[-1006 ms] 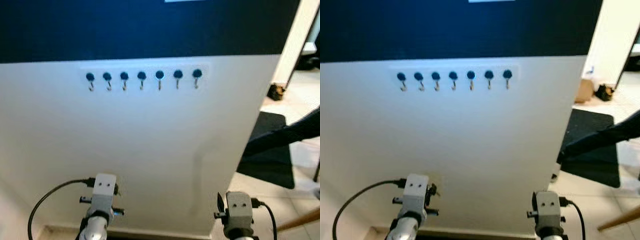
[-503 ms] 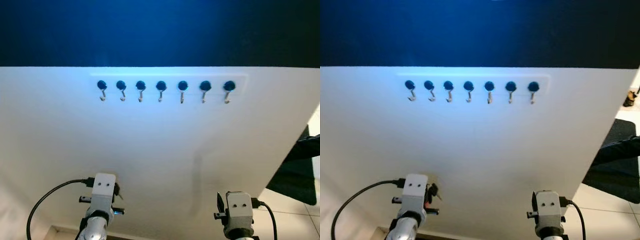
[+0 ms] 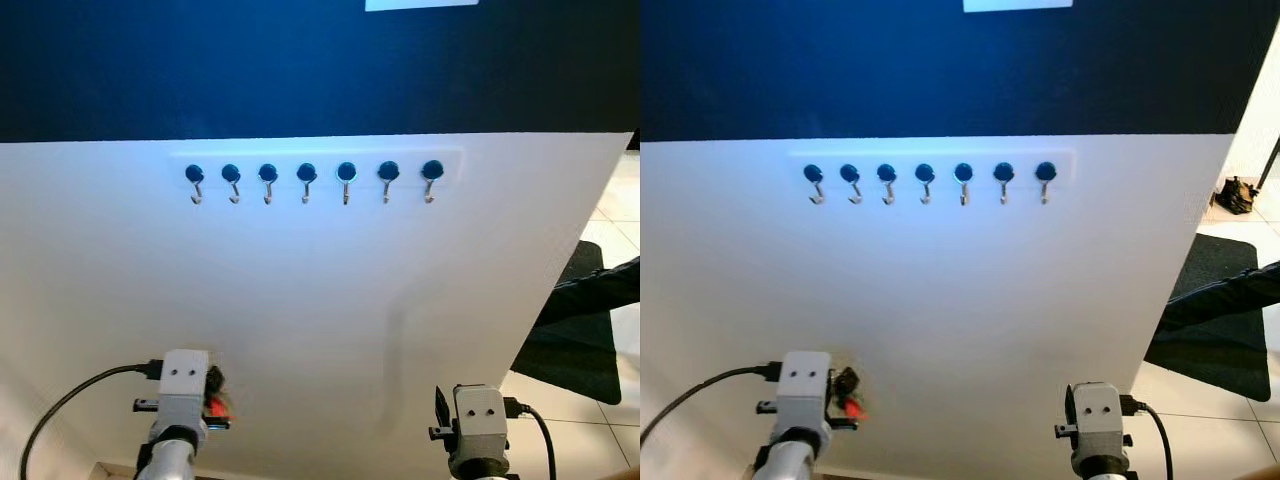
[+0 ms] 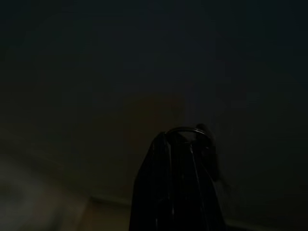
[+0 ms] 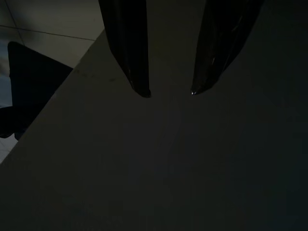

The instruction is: Hang keys on a hook

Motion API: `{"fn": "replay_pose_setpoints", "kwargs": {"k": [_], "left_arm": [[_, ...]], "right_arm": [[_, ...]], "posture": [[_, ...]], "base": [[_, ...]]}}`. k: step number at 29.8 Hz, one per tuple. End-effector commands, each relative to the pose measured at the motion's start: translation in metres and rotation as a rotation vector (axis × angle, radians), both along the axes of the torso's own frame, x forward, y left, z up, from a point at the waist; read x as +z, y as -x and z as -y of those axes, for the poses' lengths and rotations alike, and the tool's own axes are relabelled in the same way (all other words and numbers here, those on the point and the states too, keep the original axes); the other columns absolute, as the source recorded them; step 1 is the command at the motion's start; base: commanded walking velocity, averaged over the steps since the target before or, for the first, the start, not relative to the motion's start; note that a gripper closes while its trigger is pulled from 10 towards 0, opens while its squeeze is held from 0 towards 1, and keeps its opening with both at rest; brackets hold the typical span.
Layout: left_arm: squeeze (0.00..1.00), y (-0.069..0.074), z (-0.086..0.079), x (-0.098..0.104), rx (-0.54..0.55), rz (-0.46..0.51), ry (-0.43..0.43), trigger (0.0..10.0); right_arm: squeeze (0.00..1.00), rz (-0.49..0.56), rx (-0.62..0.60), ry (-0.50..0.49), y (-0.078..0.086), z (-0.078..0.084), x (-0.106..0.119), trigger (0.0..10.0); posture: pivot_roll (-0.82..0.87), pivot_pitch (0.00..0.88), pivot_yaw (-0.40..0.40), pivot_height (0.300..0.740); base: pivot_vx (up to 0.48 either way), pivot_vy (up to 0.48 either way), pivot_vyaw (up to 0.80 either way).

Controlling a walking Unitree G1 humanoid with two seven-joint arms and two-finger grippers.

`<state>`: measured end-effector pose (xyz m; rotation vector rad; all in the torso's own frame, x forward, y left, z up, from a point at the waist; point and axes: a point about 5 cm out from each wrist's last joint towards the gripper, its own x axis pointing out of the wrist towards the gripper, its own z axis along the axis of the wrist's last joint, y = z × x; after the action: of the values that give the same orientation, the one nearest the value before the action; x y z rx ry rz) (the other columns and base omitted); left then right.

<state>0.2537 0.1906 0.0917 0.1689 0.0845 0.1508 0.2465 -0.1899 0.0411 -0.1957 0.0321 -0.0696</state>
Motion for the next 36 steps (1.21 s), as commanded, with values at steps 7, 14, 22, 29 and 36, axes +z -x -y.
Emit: {"fn": "replay_pose_setpoints", "kwargs": {"k": [7, 14, 22, 29, 36], "left_arm": [[0.0, 0.005, -0.045, 0.072, -0.05, 0.168, -0.133, 10.0], [0.0, -0.003, -0.063, 0.129, -0.176, 0.242, -0.148, 10.0], [0.0, -0.004, -0.048, 0.183, -0.338, 0.373, -0.1, 10.0], [0.0, -0.002, -0.034, 0.216, -0.458, 0.447, -0.073, 10.0], [0.0, -0.001, -0.025, 0.224, -0.507, 0.45, -0.065, 10.0]], "right_arm": [[0.0, -0.132, 0.055, 0.026, 0.019, -0.002, -0.028, 10.0], [0.0, -0.12, 0.072, 0.03, 0.009, -0.003, -0.024, 10.0], [0.0, -0.11, 0.076, 0.03, 0.006, -0.004, -0.023, 10.0], [0.0, -0.108, 0.068, 0.03, 0.006, -0.002, -0.024, 10.0], [0.0, -0.108, 0.061, 0.027, 0.008, -0.002, -0.025, 10.0]], "posture": [[0.09, 0.13, 0.071, 0.74], [0.1, 0.118, 0.065, 0.74], [0.09, 0.106, 0.071, 0.74], [0.08, 0.108, 0.077, 0.74], [0.08, 0.111, 0.08, 0.74]], "base": [[0.0, 0.0, 0.0], [0.0, 0.0, 0.0], [0.0, 0.0, 0.0], [0.0, 0.0, 0.0], [0.0, 0.0, 0.0]]}}
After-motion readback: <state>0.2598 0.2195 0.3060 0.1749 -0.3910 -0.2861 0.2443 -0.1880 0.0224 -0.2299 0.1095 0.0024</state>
